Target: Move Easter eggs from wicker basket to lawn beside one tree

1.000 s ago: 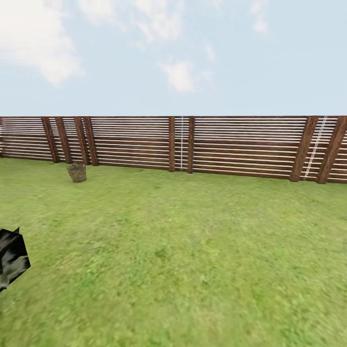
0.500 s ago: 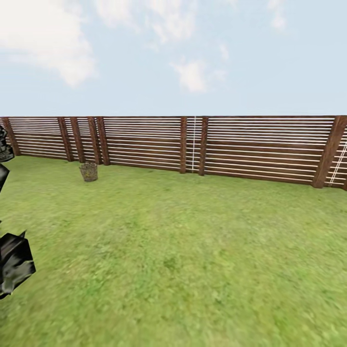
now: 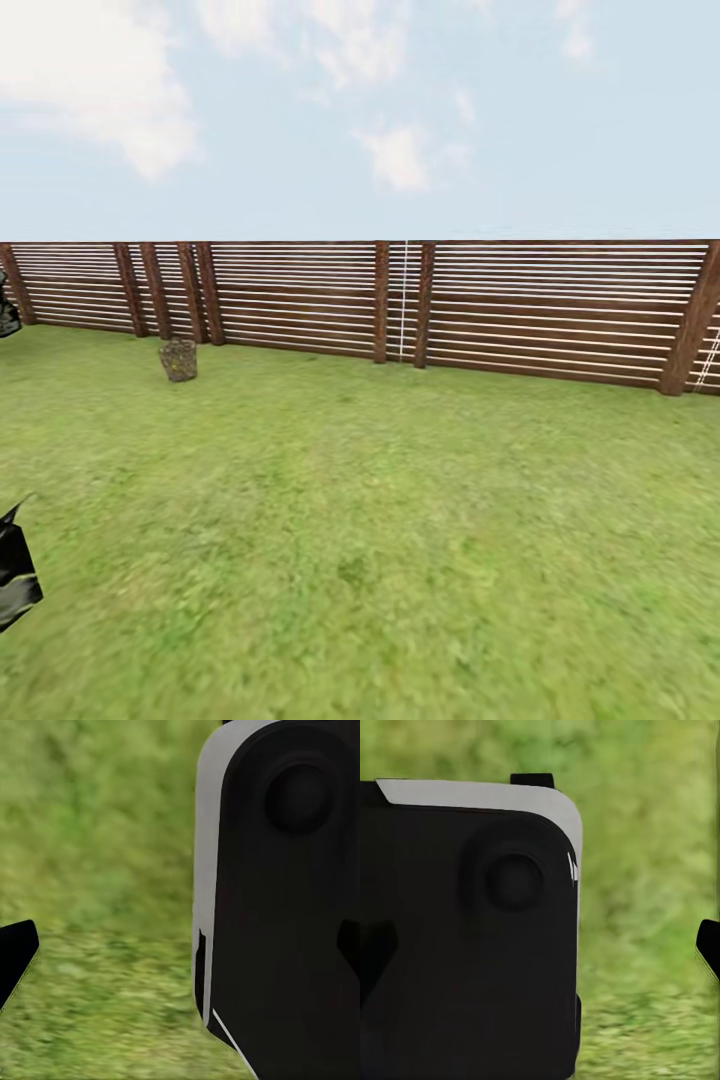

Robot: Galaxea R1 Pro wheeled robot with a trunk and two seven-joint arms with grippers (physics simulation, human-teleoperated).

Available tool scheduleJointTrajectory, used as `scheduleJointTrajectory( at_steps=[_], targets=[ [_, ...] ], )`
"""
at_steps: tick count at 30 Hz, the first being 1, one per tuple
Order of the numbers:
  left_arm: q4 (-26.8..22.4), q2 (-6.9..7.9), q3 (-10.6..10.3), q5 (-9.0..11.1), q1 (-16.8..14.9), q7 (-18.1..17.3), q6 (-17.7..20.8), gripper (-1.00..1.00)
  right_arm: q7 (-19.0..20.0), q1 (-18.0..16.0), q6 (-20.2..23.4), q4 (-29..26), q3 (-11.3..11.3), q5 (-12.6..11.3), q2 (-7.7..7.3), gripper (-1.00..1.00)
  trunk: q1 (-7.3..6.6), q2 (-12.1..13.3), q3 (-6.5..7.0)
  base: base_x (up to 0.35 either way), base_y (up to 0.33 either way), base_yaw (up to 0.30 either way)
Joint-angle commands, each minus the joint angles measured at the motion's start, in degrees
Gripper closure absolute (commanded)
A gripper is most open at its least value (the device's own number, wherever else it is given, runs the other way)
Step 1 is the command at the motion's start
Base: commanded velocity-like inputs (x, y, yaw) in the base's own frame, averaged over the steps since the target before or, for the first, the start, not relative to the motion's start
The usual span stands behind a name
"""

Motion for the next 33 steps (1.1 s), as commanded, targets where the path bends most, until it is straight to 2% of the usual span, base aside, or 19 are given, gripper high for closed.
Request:
scheduleJointTrajectory(
  at_steps=[1, 33],
  targets=[
    [-0.11, 0.0, 0.03, 0.02, 0.04, -0.04, -0.04, -1.0, 0.0, -0.08, 0.02, 0.11, -0.02, -0.02, 0.0, -1.0, 0.04, -0.02, -0.05, 0.336, 0.0, 0.0],
    [-0.11, 0.0, 0.03, 0.02, 0.04, -0.04, -0.04, -1.0, 0.01, -0.08, 0.02, 0.11, -0.02, -0.02, 0.0, -1.0, 0.04, -0.02, -0.05, 0.336, 0.0, 0.0]
  ],
)
